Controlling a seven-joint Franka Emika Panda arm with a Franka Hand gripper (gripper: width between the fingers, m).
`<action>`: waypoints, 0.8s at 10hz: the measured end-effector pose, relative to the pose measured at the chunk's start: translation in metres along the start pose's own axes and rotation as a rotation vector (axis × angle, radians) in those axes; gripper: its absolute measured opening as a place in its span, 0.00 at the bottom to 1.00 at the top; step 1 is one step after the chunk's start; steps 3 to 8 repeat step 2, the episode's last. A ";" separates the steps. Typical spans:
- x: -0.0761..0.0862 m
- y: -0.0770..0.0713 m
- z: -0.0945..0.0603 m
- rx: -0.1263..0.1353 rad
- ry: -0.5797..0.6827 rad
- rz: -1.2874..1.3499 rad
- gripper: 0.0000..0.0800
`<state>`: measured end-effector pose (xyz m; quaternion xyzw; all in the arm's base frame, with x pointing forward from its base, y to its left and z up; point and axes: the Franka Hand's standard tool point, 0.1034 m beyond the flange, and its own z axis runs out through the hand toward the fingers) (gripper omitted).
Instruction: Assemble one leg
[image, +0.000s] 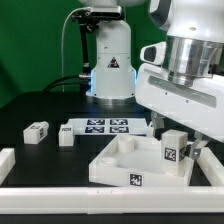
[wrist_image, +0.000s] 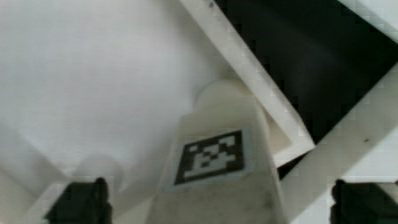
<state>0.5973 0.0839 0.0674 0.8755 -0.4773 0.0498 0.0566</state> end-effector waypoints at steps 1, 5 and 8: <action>0.000 0.000 0.000 0.000 0.000 0.000 0.80; 0.000 0.000 0.000 0.000 0.000 0.000 0.80; 0.000 0.000 0.000 0.000 0.000 0.000 0.80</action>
Offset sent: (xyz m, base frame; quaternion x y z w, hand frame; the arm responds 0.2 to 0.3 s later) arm 0.0000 0.0000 0.0000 0.0000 0.0000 0.0000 1.0000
